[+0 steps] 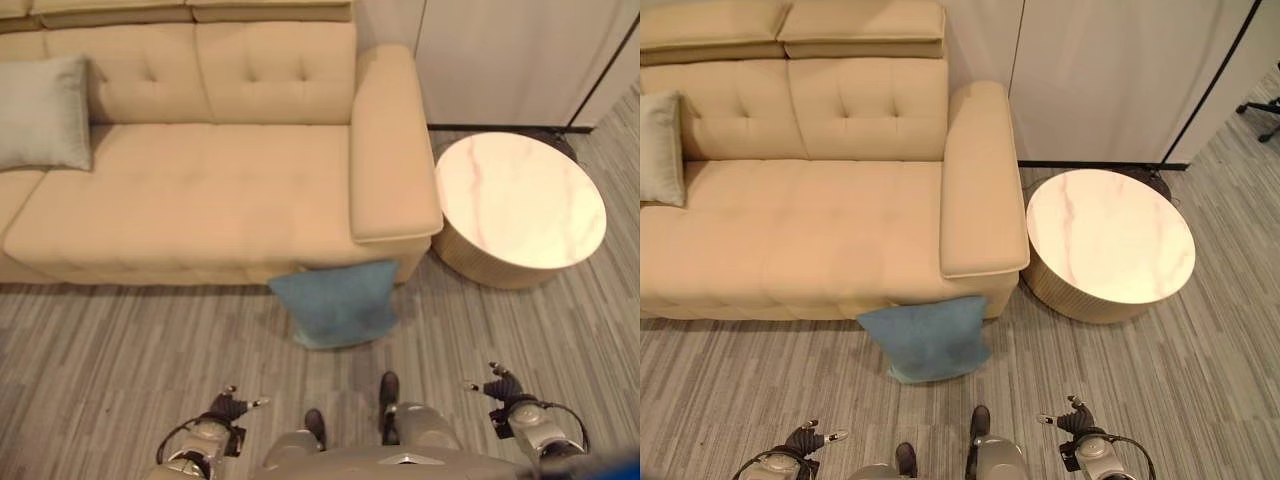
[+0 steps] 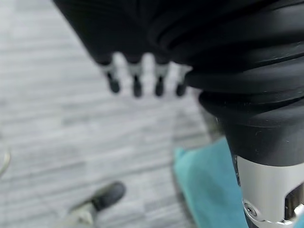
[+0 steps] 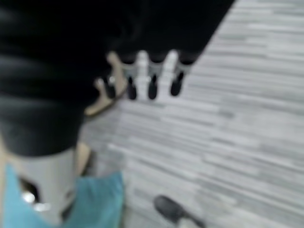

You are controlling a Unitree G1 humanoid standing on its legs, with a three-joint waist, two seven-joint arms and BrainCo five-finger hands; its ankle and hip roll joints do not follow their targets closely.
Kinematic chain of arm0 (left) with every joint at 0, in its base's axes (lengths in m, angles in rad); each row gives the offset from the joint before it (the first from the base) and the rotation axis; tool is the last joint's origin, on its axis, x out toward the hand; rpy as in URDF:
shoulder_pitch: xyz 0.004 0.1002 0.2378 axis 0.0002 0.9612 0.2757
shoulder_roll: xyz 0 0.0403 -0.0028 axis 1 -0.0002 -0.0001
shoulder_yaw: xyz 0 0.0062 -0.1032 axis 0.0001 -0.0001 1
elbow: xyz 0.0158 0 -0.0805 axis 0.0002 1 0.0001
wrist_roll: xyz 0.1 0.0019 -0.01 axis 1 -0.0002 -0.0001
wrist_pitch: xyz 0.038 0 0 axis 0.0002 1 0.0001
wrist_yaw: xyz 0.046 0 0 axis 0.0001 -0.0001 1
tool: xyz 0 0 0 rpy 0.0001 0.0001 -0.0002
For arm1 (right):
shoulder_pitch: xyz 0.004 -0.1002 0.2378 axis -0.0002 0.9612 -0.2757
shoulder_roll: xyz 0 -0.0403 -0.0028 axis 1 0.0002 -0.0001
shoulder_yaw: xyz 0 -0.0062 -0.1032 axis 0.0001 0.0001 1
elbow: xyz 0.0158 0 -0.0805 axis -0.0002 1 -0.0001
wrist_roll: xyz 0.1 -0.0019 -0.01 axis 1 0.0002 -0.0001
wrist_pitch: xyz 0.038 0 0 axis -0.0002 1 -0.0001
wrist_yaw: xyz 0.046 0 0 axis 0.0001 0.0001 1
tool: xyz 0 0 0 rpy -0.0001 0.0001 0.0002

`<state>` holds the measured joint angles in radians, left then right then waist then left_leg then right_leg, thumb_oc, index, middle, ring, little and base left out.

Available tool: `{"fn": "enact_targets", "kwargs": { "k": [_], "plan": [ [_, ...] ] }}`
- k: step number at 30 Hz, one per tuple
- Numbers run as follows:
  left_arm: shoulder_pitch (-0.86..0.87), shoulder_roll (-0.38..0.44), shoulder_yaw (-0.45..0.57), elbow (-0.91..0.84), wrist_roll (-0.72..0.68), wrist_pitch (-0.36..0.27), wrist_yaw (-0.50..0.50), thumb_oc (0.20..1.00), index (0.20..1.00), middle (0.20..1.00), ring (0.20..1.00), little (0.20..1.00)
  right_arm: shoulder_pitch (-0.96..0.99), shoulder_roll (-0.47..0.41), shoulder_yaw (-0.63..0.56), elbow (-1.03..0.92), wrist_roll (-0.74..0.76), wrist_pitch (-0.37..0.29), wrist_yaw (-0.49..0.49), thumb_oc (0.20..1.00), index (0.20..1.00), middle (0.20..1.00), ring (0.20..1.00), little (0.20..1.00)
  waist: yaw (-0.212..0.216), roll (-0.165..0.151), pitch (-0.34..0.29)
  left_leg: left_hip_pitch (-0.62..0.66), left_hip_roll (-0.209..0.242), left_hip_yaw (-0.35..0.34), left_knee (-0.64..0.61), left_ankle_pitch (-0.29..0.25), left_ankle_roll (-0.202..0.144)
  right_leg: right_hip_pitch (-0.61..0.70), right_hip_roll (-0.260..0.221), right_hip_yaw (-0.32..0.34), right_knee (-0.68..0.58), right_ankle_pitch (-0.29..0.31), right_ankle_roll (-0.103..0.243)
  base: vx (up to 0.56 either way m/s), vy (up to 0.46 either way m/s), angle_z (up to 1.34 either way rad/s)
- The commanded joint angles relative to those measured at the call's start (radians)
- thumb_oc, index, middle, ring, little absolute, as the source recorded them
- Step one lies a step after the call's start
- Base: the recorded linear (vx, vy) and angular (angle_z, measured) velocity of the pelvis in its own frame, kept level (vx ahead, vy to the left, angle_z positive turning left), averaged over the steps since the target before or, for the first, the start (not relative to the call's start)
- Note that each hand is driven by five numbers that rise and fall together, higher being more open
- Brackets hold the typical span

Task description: Pick up all the scattered cushions and arrange them neatly on the sofa.

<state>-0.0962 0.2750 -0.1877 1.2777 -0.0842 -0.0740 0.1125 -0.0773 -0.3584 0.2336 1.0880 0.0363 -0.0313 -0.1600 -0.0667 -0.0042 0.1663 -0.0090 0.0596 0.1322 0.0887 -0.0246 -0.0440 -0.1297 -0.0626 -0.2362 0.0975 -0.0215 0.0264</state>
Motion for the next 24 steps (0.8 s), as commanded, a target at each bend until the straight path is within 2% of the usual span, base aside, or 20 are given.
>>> {"fn": "enact_targets", "kwargs": {
  "k": [1, 3, 4, 6, 8, 9, 10, 11, 13, 16, 17, 21, 24],
  "plan": [
    [0.003, 0.028, 0.002, -0.009, 0.038, -0.009, 0.002, 1.0, 1.0, 1.0, 1.0, 1.0, 0.003, -0.01, 0.0, 0.021, 0.019, -0.033, -0.014, 1.0, 1.0, 1.0, 1.0, 1.0, -0.019, -0.089, -0.001, -0.105, 0.019, 0.044, 0.254, -0.09, -0.045, 0.034, -0.02, 0.033, -0.106, 0.01, 0.051, 0.03, -0.203, 0.74],
    [-0.005, 0.024, -0.005, -0.016, 0.03, -0.008, 0.005, 1.0, 1.0, 1.0, 1.0, 1.0, 0.005, -0.014, -0.002, 0.032, 0.029, -0.031, -0.013, 1.0, 1.0, 1.0, 1.0, 1.0, -0.016, -0.093, 0.006, -0.141, 0.031, 0.042, 0.285, -0.073, -0.041, 0.059, -0.015, 0.025, -0.118, -0.004, 0.04, 0.07, -0.078, 0.42],
    [-0.007, 0.021, -0.01, -0.02, 0.031, -0.008, 0.004, 1.0, 1.0, 1.0, 1.0, 1.0, 0.006, -0.016, -0.003, 0.038, 0.032, -0.029, -0.012, 1.0, 1.0, 1.0, 1.0, 1.0, -0.012, -0.093, 0.008, -0.153, 0.033, 0.047, 0.259, -0.087, -0.034, 0.074, -0.014, 0.023, -0.126, -0.011, 0.043, 0.11, -0.019, 0.16],
    [-0.008, 0.02, -0.015, -0.022, 0.032, -0.007, 0.002, 1.0, 1.0, 1.0, 1.0, 1.0, 0.007, -0.015, -0.003, 0.043, 0.033, -0.028, -0.012, 1.0, 1.0, 1.0, 1.0, 1.0, -0.011, -0.095, 0.0, -0.161, 0.025, 0.048, 0.211, -0.077, -0.029, 0.078, -0.016, 0.022, -0.135, -0.012, 0.049, 0.11, 0.016, 0.21],
    [-0.005, 0.016, -0.023, -0.023, 0.035, -0.007, -0.001, 1.0, 1.0, 1.0, 1.0, 1.0, 0.011, -0.015, 0.001, 0.053, 0.025, -0.026, -0.013, 1.0, 1.0, 1.0, 1.0, 1.0, 0.002, -0.084, -0.006, -0.173, 0.017, 0.028, 0.094, -0.02, -0.034, 0.092, -0.005, 0.026, -0.141, -0.021, 0.054, 0.2, 0.086, 0.22],
    [-0.001, 0.013, -0.028, -0.021, 0.027, -0.01, 0.001, 1.0, 1.0, 1.0, 1.0, 1.0, 0.004, -0.015, 0.007, 0.068, 0.019, -0.025, -0.018, 1.0, 1.0, 1.0, 1.0, 1.0, 0.017, -0.069, -0.005, -0.215, 0.014, -0.002, 0.013, 0.041, -0.049, 0.107, 0.008, 0.04, -0.139, -0.041, 0.056, 0.18, 0.106, 0.05],
    [-0.001, 0.013, -0.028, -0.021, 0.027, -0.01, 0.001, 1.0, 1.0, 1.0, 1.0, 1.0, 0.004, -0.015, 0.007, 0.068, 0.019, -0.025, -0.018, 1.0, 1.0, 1.0, 1.0, 1.0, 0.017, -0.07, -0.004, -0.211, 0.012, -0.001, 0.01, 0.042, -0.049, 0.109, 0.008, 0.041, -0.139, -0.042, 0.056, 0.28, 0.192, 0.01],
    [0.008, 0.01, -0.021, -0.015, 0.016, -0.008, -0.003, 1.0, 1.0, 1.0, 1.0, 1.0, 0.004, -0.01, 0.009, 0.074, 0.012, -0.022, -0.015, 1.0, 1.0, 1.0, 1.0, 1.0, 0.027, -0.056, -0.01, -0.212, 0.019, -0.026, -0.05, 0.066, -0.054, 0.125, 0.018, 0.057, -0.135, -0.059, 0.06, 0.23, 0.168, -0.1],
    [0.019, 0.012, -0.012, -0.004, 0.019, -0.003, -0.004, 1.0, 1.0, 1.0, 1.0, 1.0, 0.013, -0.003, 0.007, 0.083, -0.003, -0.02, -0.013, 1.0, 1.0, 1.0, 1.0, 1.0, 0.03, -0.051, -0.018, -0.185, 0.015, -0.037, -0.073, 0.09, -0.053, 0.131, 0.015, 0.064, -0.123, -0.063, 0.064, 0.27, 0.2, -0.47],
    [0.026, 0.016, -0.005, 0.004, 0.027, -0.002, -0.006, 1.0, 1.0, 1.0, 1.0, 1.0, 0.011, 0.004, 0.007, 0.086, -0.006, -0.018, -0.012, 1.0, 1.0, 1.0, 1.0, 1.0, 0.033, -0.059, -0.025, -0.167, 0.007, -0.021, -0.076, 0.083, -0.044, 0.133, 0.0, 0.078, -0.12, -0.062, 0.071, 0.17, 0.17, -0.58],
    [0.024, 0.023, 0.003, 0.009, 0.027, -0.001, -0.007, 1.0, 1.0, 1.0, 1.0, 1.0, 0.008, 0.011, 0.007, 0.085, -0.01, -0.017, -0.011, 1.0, 1.0, 1.0, 1.0, 1.0, 0.038, -0.069, -0.026, -0.167, 0.0, -0.005, -0.05, 0.065, -0.034, 0.131, -0.023, 0.079, -0.103, -0.068, 0.087, 0.14, 0.176, -0.22],
    [0.016, 0.06, 0.024, -0.002, 0.016, 0.002, 0.002, 1.0, 1.0, 1.0, 1.0, 1.0, 0.003, 0.02, 0.0, 0.062, -0.003, -0.015, 0.0, 1.0, 1.0, 1.0, 1.0, 1.0, 0.055, -0.087, -0.022, -0.177, -0.017, 0.029, 0.039, -0.011, 0.001, 0.094, -0.086, 0.079, 0.014, -0.078, 0.106, 0.13, 0.187, -0.33],
    [0.016, 0.081, 0.04, -0.005, 0.005, 0.001, 0.007, 1.0, 1.0, 1.0, 1.0, 1.0, -0.009, 0.021, 0.001, 0.046, 0.004, -0.017, 0.0, 1.0, 1.0, 1.0, 1.0, 1.0, 0.055, -0.088, -0.012, -0.173, -0.015, 0.037, 0.066, -0.038, 0.02, 0.046, -0.097, 0.096, 0.089, -0.06, 0.116, 0.08, 0.076, -0.12]
  ]
}}
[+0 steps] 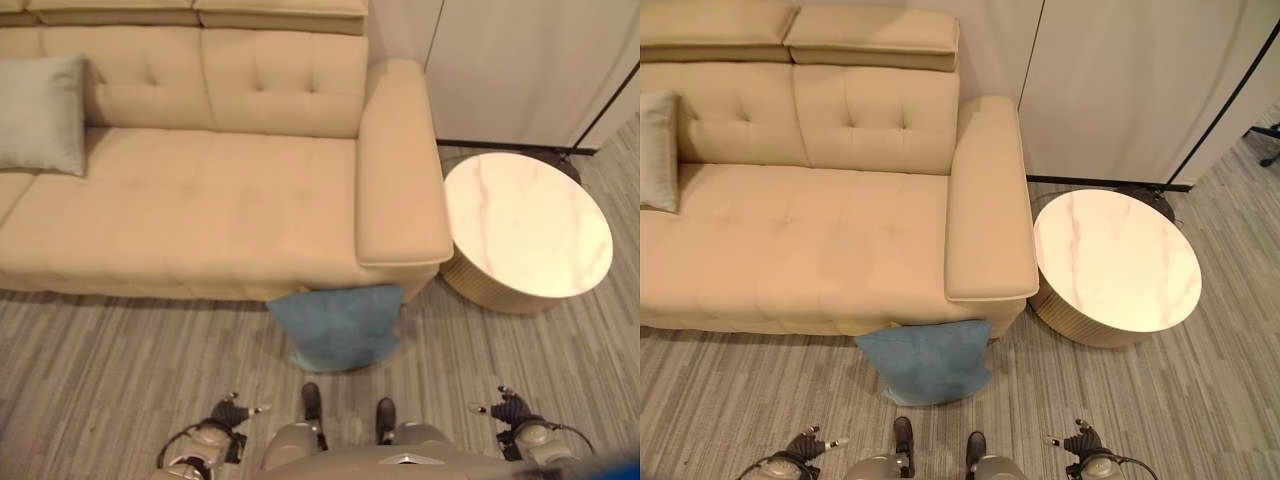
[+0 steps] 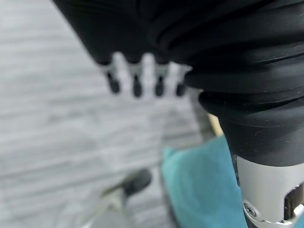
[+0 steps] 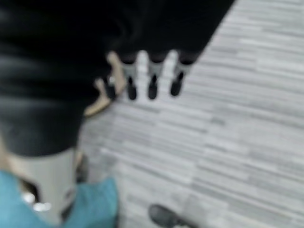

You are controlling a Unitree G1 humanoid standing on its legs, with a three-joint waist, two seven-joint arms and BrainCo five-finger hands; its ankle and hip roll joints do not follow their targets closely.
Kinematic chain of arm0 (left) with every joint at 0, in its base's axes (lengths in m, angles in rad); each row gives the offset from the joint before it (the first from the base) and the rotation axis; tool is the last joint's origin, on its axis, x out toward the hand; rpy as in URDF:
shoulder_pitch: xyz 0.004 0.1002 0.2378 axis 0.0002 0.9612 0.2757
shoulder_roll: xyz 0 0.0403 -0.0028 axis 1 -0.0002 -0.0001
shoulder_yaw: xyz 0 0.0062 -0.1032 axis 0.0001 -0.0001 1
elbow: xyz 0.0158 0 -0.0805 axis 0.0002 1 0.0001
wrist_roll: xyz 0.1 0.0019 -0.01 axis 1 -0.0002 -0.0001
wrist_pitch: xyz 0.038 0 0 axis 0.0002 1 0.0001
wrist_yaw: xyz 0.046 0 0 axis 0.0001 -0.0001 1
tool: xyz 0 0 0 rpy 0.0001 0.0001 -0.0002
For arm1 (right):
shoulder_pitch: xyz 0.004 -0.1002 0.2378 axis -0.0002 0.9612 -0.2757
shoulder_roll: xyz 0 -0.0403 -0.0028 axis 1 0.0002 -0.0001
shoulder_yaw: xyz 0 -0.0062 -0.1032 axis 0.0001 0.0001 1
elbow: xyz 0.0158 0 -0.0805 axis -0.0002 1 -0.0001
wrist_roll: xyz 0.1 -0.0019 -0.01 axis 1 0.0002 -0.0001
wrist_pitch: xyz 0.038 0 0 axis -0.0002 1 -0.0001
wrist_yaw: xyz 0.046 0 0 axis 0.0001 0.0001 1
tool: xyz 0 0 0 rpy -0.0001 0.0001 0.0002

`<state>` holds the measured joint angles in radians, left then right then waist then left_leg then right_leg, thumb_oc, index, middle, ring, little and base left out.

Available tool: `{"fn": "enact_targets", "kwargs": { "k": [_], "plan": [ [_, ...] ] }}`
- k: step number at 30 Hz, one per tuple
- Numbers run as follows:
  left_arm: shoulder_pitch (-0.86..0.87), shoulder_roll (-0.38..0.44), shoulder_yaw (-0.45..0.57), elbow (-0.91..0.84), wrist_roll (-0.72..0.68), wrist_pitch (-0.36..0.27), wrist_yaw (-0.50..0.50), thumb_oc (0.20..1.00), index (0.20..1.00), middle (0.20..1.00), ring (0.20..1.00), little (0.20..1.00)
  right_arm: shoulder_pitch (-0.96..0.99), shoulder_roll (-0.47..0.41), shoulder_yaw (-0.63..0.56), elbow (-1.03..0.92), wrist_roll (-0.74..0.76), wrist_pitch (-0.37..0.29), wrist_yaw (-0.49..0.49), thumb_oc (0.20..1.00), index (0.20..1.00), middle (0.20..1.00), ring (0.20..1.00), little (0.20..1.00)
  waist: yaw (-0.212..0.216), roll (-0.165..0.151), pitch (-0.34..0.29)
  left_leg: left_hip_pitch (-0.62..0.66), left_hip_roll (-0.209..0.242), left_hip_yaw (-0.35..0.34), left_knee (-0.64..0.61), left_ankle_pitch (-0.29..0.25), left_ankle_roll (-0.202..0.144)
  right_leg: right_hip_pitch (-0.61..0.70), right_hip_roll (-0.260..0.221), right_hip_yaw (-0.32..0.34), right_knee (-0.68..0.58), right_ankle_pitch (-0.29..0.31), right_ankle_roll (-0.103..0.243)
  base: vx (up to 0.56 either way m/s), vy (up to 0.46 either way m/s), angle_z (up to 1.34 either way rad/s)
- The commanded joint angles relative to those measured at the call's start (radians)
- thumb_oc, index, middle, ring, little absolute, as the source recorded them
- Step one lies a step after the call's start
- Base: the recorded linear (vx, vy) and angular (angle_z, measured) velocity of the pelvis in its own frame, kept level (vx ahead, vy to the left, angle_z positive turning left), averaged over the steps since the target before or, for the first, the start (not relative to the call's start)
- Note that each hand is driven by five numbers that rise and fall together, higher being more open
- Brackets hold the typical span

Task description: Pick up all the scattered cushions and arrange them neatly on the sofa.

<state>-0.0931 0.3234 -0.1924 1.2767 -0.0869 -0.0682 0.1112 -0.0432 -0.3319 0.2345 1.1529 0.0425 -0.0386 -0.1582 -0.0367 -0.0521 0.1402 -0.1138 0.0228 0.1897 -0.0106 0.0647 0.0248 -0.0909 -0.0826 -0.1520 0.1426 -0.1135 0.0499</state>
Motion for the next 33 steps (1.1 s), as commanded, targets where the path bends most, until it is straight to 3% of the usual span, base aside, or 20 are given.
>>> {"fn": "enact_targets", "kwargs": {
  "k": [1, 9, 10, 14, 20, 23, 25, 26, 33],
  "plan": [
    [0.013, 0.033, 0.045, -0.004, 0.008, -0.005, 0.009, 1.0, 1.0, 1.0, 1.0, 1.0, -0.043, -0.005, 0.0, -0.019, -0.002, -0.009, -0.002, 1.0, 1.0, 1.0, 1.0, 1.0, 0.026, -0.04, 0.014, -0.069, 0.021, -0.02, 0.166, -0.127, -0.048, 0.006, -0.077, 0.013, 0.045, 0.032, 0.093, 0.11, 0.041, -0.16],
    [0.012, 0.039, 0.043, -0.005, 0.007, -0.011, 0.012, 1.0, 1.0, 1.0, 1.0, 1.0, -0.055, -0.017, 0.013, -0.057, 0.009, -0.018, -0.004, 1.0, 1.0, 1.0, 1.0, 1.0, 0.0, -0.039, 0.02, -0.014, 0.003, -0.027, 0.129, -0.146, -0.043, -0.078, -0.049, 0.045, -0.042, 0.09, 0.09, 0.09, -0.018, -0.17],
    [0.01, 0.033, 0.039, -0.011, 0.002, -0.015, 0.012, 1.0, 1.0, 1.0, 1.0, 1.0, -0.054, -0.022, 0.014, -0.071, 0.013, -0.018, -0.004, 1.0, 1.0, 1.0, 1.0, 1.0, -0.013, -0.045, 0.035, -0.013, -0.005, -0.04, 0.138, -0.154, -0.043, -0.088, -0.034, 0.092, -0.054, 0.098, 0.096, 0.05, -0.083, 0.07],
    [-0.01, 0.022, 0.022, -0.014, 0.004, -0.019, 0.013, 1.0, 1.0, 1.0, 1.0, 1.0, -0.065, -0.028, 0.025, -0.073, 0.015, -0.022, -0.01, 1.0, 1.0, 1.0, 1.0, 1.0, -0.015, -0.049, 0.049, -0.055, -0.001, -0.051, 0.146, -0.148, -0.049, -0.105, -0.029, 0.095, -0.071, 0.11, 0.085, -0.04, -0.135, 0.08],
    [-0.071, 0.013, -0.016, -0.049, -0.038, -0.034, 0.024, 1.0, 1.0, 1.0, 1.0, 1.0, -0.109, -0.028, 0.043, -0.061, 0.038, -0.03, -0.032, 1.0, 1.0, 1.0, 1.0, 1.0, -0.02, -0.04, 0.09, -0.192, 0.013, -0.077, 0.183, -0.122, -0.061, -0.215, -0.018, 0.071, -0.037, 0.106, 0.061, -0.13, -0.124, 0.18],
    [-0.143, 0.023, -0.033, -0.1, -0.106, -0.059, 0.059, 1.0, 1.0, 1.0, 1.0, 1.0, -0.157, -0.034, 0.052, -0.077, 0.076, -0.05, -0.057, 1.0, 1.0, 1.0, 1.0, 1.0, -0.017, -0.025, 0.117, -0.305, 0.012, -0.098, 0.213, -0.099, -0.07, -0.333, -0.02, 0.043, 0.028, 0.096, 0.047, -0.15, -0.104, 0.26],
    [-0.239, 0.042, -0.051, -0.171, -0.169, -0.087, 0.119, 1.0, 1.0, 1.0, 1.0, 1.0, -0.246, -0.054, 0.062, -0.152, 0.117, -0.071, -0.101, 1.0, 1.0, 1.0, 1.0, 1.0, -0.023, -0.011, 0.142, -0.449, 0.019, -0.099, 0.265, -0.081, -0.08, -0.483, -0.035, 0.03, 0.103, 0.089, 0.039, -0.19, -0.087, 0.36],
    [-0.261, 0.044, -0.055, -0.183, -0.183, -0.095, 0.133, 1.0, 1.0, 1.0, 1.0, 1.0, -0.273, -0.057, 0.068, -0.174, 0.13, -0.075, -0.115, 1.0, 1.0, 1.0, 1.0, 1.0, -0.023, -0.005, 0.145, -0.471, 0.027, -0.103, 0.28, -0.107, -0.088, -0.508, -0.033, 0.036, 0.126, 0.06, 0.044, -0.06, -0.032, 0.11],
    [-0.409, 0.057, -0.047, -0.234, -0.261, -0.127, 0.245, 1.0, 1.0, 1.0, 1.0, 1.0, -0.479, -0.079, 0.104, -0.254, 0.152, -0.096, -0.214, 1.0, 1.0, 1.0, 1.0, 1.0, -0.028, 0.012, 0.157, -0.741, 0.054, -0.107, 0.394, -0.106, -0.1, -0.779, -0.052, 0.048, 0.267, 0.045, 0.036, -0.08, -0.006, -0.02]
  ]
}}
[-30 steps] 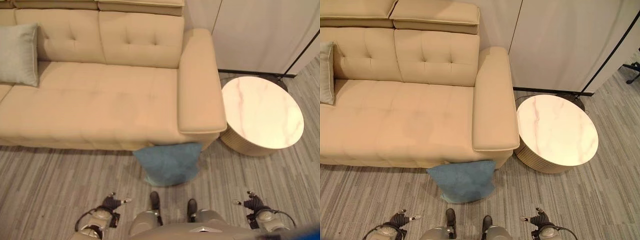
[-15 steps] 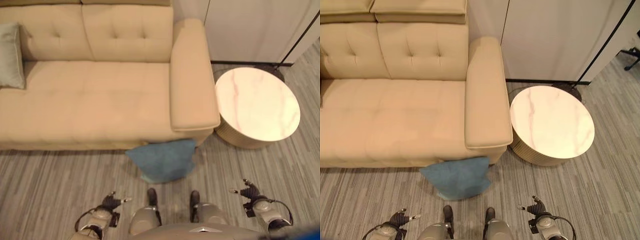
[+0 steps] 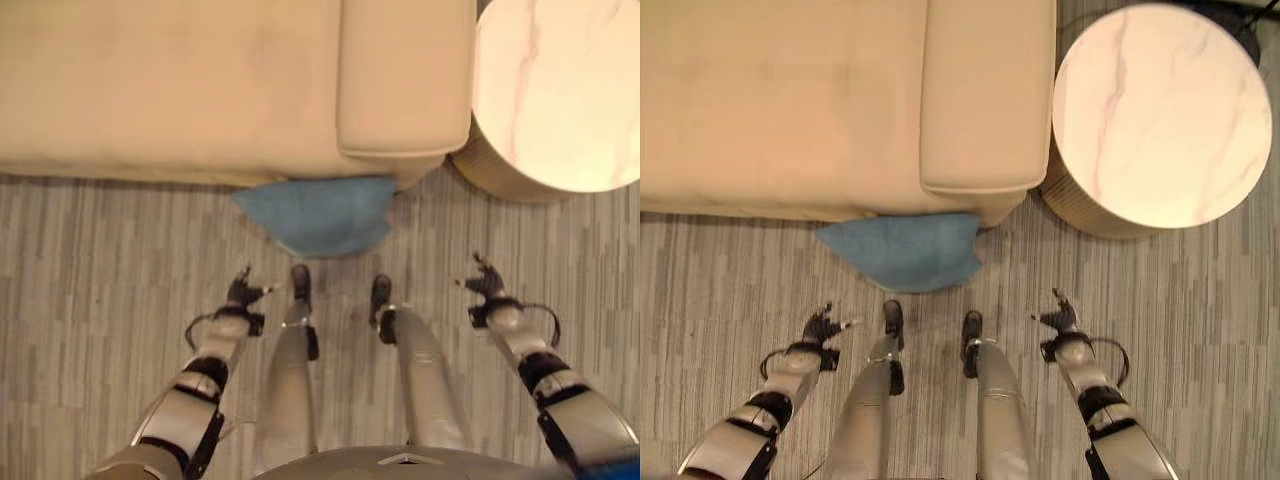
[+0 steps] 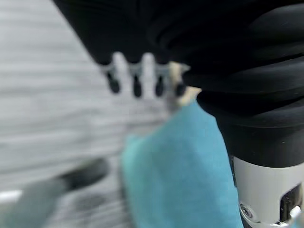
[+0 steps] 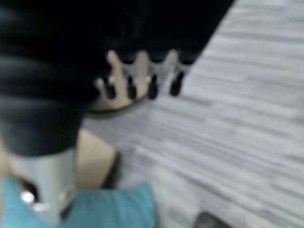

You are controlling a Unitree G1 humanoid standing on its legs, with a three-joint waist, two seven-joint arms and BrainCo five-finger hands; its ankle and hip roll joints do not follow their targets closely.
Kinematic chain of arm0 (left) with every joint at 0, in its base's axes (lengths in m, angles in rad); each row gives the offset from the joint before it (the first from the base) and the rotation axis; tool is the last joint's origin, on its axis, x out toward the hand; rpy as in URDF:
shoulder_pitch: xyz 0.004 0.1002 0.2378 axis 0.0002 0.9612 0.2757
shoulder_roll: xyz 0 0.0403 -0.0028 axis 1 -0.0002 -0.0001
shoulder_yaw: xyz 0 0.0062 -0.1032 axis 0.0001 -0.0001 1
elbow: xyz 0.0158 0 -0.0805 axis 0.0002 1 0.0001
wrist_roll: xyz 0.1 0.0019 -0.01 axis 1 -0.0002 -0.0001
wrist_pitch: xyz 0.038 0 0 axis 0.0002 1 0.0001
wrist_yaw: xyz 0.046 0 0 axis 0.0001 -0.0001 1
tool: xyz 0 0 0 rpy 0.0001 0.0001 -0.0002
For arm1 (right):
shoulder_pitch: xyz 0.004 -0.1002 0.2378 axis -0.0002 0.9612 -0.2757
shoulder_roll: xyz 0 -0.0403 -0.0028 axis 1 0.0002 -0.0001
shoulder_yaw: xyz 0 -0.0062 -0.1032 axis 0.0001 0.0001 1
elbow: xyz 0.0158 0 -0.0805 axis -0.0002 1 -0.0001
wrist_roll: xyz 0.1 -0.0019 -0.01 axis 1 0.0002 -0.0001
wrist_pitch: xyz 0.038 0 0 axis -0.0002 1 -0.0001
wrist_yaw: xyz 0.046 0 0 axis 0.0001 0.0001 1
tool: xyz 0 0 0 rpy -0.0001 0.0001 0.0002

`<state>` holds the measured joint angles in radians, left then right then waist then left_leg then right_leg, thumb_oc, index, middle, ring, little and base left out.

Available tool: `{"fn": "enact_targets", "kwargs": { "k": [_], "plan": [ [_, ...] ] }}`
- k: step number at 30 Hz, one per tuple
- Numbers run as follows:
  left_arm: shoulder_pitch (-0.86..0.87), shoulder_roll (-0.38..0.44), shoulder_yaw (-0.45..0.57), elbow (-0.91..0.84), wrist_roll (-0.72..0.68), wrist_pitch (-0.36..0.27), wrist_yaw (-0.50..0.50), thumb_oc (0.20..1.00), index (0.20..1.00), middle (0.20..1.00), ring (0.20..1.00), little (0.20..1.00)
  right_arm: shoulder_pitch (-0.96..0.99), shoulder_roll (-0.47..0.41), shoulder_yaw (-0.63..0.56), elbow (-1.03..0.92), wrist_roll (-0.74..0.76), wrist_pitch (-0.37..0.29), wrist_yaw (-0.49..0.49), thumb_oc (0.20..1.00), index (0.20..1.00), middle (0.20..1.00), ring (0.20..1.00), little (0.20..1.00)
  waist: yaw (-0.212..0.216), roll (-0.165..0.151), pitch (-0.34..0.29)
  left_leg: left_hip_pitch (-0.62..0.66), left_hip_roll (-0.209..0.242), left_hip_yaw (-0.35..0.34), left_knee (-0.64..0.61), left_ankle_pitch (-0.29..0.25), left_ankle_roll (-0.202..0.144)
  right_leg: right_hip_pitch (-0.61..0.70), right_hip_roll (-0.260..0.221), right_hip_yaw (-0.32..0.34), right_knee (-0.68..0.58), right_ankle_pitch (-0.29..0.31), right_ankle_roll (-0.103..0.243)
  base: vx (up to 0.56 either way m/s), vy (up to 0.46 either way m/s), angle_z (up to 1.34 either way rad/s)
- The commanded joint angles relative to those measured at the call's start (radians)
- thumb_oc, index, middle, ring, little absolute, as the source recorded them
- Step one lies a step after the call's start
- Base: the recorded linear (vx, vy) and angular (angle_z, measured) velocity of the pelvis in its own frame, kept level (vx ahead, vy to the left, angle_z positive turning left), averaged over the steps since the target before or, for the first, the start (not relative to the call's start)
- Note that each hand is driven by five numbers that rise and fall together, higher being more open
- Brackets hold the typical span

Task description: Pick up all the scattered cushions and arrange them neatly on the sofa.

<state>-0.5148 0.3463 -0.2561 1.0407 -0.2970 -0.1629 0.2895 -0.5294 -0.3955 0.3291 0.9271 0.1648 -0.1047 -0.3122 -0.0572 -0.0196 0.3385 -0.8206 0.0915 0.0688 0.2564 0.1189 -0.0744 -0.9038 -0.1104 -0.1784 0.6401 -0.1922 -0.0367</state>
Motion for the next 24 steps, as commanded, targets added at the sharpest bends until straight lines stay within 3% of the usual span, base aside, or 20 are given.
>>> {"fn": "enact_targets", "kwargs": {
  "k": [1, 7, 19, 24],
  "plan": [
    [-0.011, 0.04, 0.018, 0.001, -0.06, -0.037, 0.079, 1.0, 1.0, 1.0, 1.0, 1.0, -0.028, -0.022, 0.013, -0.038, 0.03, -0.038, -0.076, 1.0, 1.0, 1.0, 1.0, 1.0, -0.008, -0.019, -0.037, -0.071, -0.012, 0.013, 0.144, -0.161, 0.001, -0.006, -0.026, 0.078, -0.206, 0.121, 0.123, 0.0, 0.018, 0.07],
    [-0.141, 0.115, 0.013, -0.022, -0.081, -0.053, 0.124, 1.0, 1.0, 1.0, 1.0, 1.0, -0.221, -0.057, 0.051, -0.074, 0.004, -0.054, -0.14, 1.0, 1.0, 1.0, 1.0, 1.0, -0.01, -0.009, -0.032, -0.26, -0.012, -0.008, 0.22, -0.174, 0.014, -0.186, -0.043, 0.1, -0.122, 0.101, 0.122, 0.03, 0.02, 0.07],
    [-0.226, 0.169, -0.029, -0.025, -0.072, -0.048, 0.1, 1.0, 1.0, 1.0, 1.0, 1.0, -0.295, -0.075, 0.065, -0.05, -0.008, -0.055, -0.153, 1.0, 1.0, 1.0, 1.0, 1.0, -0.009, -0.013, -0.035, -0.386, -0.049, -0.028, 0.276, -0.194, 0.031, -0.307, -0.053, 0.112, -0.046, 0.073, 0.119, 0.03, 0.019, 0.08],
    [-0.329, 0.237, -0.095, 0.002, -0.041, -0.047, 0.063, 1.0, 1.0, 1.0, 1.0, 1.0, -0.337, -0.1, 0.079, -0.039, -0.004, -0.058, -0.146, 1.0, 1.0, 1.0, 1.0, 1.0, -0.022, -0.018, -0.03, -0.449, -0.06, -0.029, 0.294, -0.198, 0.034, -0.361, -0.056, 0.121, -0.042, 0.082, 0.127, 0.01, 0.028, 0.02]
  ]
}}
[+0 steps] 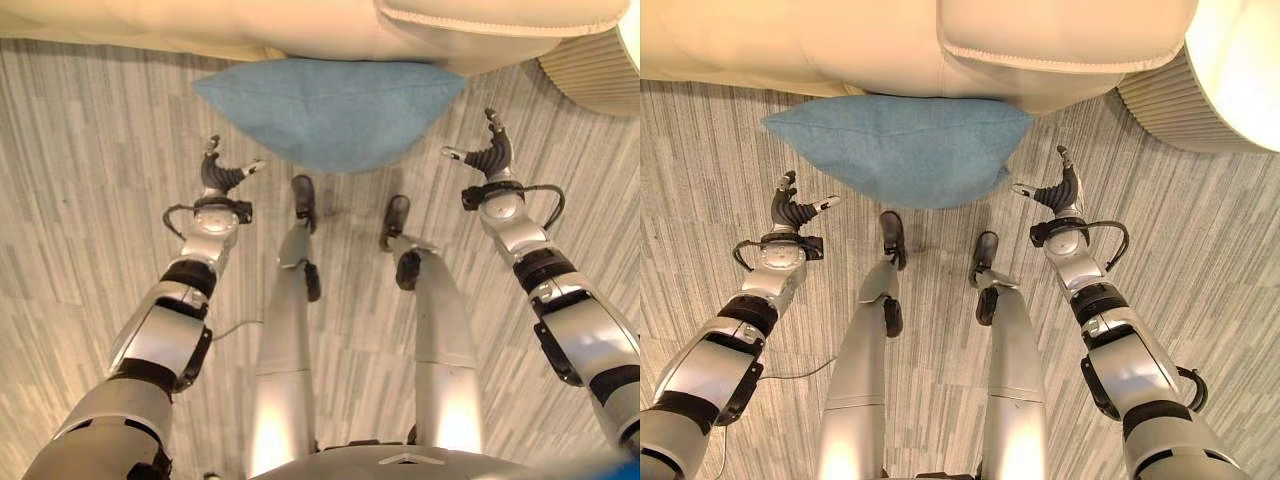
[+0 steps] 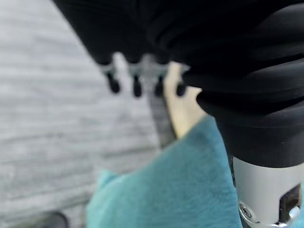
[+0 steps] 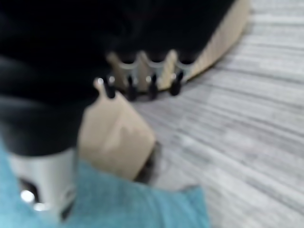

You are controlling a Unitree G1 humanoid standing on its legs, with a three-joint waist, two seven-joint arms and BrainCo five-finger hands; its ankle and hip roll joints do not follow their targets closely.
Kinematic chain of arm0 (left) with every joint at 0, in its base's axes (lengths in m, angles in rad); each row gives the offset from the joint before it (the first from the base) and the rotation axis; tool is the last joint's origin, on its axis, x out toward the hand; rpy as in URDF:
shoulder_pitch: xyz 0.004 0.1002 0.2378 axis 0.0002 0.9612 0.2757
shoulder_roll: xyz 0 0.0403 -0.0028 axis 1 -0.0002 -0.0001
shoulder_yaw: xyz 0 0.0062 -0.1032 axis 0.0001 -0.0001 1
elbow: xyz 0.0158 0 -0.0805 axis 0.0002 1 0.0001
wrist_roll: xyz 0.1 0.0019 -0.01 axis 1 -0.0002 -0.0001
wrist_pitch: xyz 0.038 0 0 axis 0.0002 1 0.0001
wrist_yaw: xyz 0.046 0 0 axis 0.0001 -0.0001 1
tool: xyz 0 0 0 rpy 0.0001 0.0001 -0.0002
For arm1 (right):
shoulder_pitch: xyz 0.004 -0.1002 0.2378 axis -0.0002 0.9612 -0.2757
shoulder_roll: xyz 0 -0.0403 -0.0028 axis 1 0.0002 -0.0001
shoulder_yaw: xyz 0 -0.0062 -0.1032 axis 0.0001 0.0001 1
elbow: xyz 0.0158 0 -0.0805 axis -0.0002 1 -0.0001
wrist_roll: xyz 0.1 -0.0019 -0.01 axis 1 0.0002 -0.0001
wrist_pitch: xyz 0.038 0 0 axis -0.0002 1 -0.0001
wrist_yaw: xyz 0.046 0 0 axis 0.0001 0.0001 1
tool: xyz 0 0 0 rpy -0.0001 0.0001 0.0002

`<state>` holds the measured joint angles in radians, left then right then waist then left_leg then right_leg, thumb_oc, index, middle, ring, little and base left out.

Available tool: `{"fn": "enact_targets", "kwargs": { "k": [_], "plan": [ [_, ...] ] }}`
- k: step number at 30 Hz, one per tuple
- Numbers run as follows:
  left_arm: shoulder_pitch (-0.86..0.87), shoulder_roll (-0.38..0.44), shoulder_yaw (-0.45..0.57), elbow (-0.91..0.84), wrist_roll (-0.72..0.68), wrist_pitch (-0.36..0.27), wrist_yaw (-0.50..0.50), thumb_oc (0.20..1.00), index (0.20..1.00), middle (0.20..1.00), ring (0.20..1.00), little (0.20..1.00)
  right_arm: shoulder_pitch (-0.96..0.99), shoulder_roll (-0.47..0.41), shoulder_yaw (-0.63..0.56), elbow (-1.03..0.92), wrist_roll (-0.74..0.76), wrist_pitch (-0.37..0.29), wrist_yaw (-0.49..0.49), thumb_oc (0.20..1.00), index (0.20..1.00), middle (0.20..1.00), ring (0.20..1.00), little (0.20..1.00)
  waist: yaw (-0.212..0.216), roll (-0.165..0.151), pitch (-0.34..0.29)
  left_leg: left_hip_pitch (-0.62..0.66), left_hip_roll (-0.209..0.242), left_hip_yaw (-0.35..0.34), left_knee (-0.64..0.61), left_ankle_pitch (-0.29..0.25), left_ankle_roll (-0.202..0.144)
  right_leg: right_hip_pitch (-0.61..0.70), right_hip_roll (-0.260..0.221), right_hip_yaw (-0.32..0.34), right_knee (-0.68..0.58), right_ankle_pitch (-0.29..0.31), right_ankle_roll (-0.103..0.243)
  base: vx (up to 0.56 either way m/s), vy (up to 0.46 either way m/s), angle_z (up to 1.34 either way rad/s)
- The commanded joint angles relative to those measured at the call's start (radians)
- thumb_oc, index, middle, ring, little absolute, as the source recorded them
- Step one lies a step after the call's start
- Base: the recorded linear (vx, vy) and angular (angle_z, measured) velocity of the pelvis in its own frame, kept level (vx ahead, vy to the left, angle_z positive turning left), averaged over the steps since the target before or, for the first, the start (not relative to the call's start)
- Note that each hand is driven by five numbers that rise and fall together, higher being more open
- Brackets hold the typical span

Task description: Pick up all the scattered cushions and arrange them neatly on the sofa.

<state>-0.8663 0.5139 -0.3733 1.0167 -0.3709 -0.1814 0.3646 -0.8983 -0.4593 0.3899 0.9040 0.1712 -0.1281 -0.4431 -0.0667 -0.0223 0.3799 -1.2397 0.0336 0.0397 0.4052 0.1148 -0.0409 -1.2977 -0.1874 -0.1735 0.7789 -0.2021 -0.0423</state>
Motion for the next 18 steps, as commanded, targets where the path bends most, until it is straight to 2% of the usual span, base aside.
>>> {"fn": "enact_targets", "kwargs": {
  "k": [1, 6, 18],
  "plan": [
    [0.022, 0.07, 0.022, 0.026, 0.033, -0.029, -0.012, 1.0, 1.0, 1.0, 1.0, 1.0, 0.031, -0.036, 0.017, -0.016, -0.011, -0.035, -0.015, 1.0, 1.0, 1.0, 1.0, 1.0, -0.013, -0.016, -0.072, -0.031, -0.002, 0.0, 0.146, -0.194, 0.001, 0.031, 0.021, 0.116, -0.18, 0.092, 0.132, 0.0, 0.0, 0.0],
    [-0.025, 0.11, -0.022, -0.003, 0.047, -0.054, -0.031, 1.0, 1.0, 1.0, 1.0, 1.0, 0.011, -0.057, 0.048, -0.033, -0.03, -0.055, -0.008, 1.0, 1.0, 1.0, 1.0, 1.0, -0.022, -0.008, -0.072, -0.091, -0.01, 0.005, 0.183, -0.203, 0.005, -0.021, 0.019, 0.126, -0.158, 0.096, 0.139, 0.02, 0.039, 0.0],
    [-0.104, 0.09, -0.039, -0.008, -0.027, -0.078, -0.044, 1.0, 1.0, 1.0, 1.0, 1.0, -0.044, -0.07, 0.054, -0.119, 0.018, -0.102, -0.002, 1.0, 1.0, 1.0, 1.0, 1.0, -0.042, 0.0, -0.085, -0.202, -0.015, 0.017, 0.248, -0.214, 0.012, -0.131, 0.02, 0.153, -0.107, 0.092, 0.145, 0.01, 0.019, -0.02]
  ]
}}
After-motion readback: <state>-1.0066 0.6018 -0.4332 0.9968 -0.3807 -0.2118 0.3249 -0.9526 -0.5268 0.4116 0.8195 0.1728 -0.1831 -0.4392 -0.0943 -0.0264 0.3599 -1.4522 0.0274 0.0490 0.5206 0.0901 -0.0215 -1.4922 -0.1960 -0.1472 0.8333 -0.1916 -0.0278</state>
